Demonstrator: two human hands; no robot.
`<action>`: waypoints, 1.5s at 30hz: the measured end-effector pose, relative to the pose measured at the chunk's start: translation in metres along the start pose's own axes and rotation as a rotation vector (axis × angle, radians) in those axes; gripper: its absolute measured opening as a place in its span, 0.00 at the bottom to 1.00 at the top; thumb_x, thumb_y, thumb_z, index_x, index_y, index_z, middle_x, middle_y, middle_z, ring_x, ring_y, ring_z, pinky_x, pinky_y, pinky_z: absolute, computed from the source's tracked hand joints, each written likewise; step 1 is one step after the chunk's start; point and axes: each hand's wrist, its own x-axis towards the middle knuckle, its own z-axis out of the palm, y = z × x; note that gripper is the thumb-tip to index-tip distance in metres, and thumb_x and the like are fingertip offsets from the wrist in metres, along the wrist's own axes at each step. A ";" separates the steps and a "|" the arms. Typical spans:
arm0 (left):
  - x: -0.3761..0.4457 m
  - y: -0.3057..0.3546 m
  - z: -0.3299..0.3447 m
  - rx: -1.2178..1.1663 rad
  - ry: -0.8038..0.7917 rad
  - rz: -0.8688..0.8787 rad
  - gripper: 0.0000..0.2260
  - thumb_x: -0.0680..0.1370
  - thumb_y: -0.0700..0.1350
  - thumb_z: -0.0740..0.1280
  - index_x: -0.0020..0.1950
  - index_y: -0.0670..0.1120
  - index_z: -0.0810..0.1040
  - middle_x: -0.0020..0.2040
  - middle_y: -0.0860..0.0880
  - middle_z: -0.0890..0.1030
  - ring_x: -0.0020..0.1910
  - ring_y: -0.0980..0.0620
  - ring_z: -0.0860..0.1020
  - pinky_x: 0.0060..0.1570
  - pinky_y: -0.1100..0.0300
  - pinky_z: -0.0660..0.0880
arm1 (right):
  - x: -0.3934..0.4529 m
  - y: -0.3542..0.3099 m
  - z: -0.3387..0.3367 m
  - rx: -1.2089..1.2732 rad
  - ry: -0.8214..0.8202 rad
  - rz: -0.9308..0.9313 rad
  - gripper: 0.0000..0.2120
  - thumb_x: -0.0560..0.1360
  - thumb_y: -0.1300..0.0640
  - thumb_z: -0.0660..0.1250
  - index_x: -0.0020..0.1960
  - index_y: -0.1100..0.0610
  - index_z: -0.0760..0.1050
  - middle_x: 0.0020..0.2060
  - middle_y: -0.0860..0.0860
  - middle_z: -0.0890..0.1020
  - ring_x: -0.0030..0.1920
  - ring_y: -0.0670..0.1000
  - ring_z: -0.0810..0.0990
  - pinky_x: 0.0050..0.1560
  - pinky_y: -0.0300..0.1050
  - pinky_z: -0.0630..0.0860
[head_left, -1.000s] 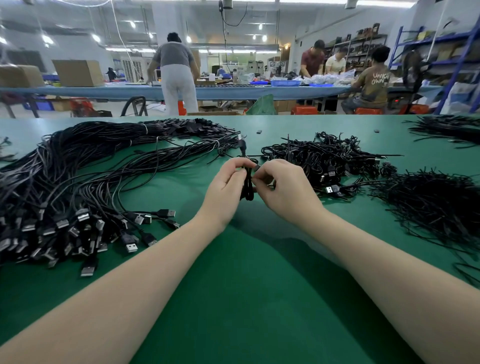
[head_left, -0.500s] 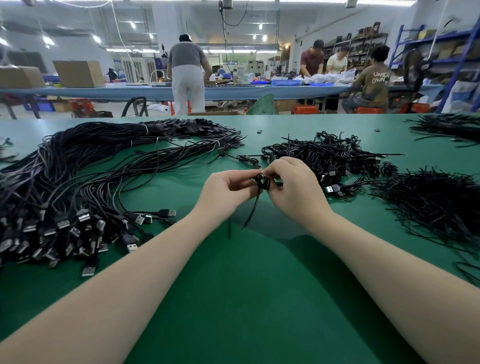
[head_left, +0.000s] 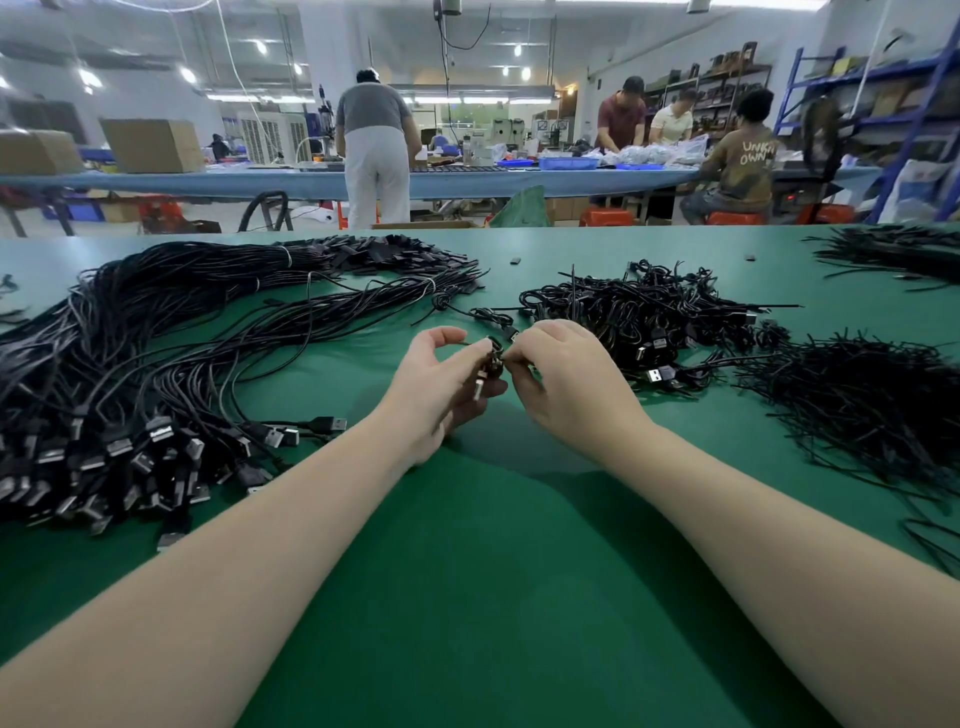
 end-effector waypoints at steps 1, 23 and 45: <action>0.000 0.001 -0.001 -0.017 -0.015 -0.041 0.06 0.79 0.43 0.67 0.50 0.51 0.70 0.30 0.52 0.81 0.26 0.56 0.79 0.23 0.68 0.70 | 0.000 -0.001 0.001 -0.030 -0.004 -0.025 0.02 0.72 0.68 0.67 0.41 0.66 0.78 0.37 0.60 0.79 0.40 0.62 0.78 0.44 0.55 0.76; -0.003 -0.001 0.003 0.411 -0.046 0.124 0.14 0.79 0.52 0.65 0.36 0.47 0.79 0.30 0.51 0.81 0.27 0.56 0.76 0.27 0.64 0.65 | -0.001 0.000 -0.004 -0.078 0.105 0.010 0.01 0.72 0.68 0.67 0.42 0.66 0.78 0.38 0.60 0.80 0.41 0.62 0.79 0.45 0.56 0.76; 0.002 -0.011 -0.004 0.628 0.055 0.587 0.10 0.73 0.48 0.73 0.38 0.62 0.76 0.42 0.59 0.77 0.37 0.65 0.75 0.37 0.76 0.68 | -0.002 -0.002 0.001 0.010 0.140 0.064 0.01 0.71 0.70 0.67 0.42 0.66 0.77 0.39 0.60 0.81 0.41 0.62 0.79 0.44 0.56 0.76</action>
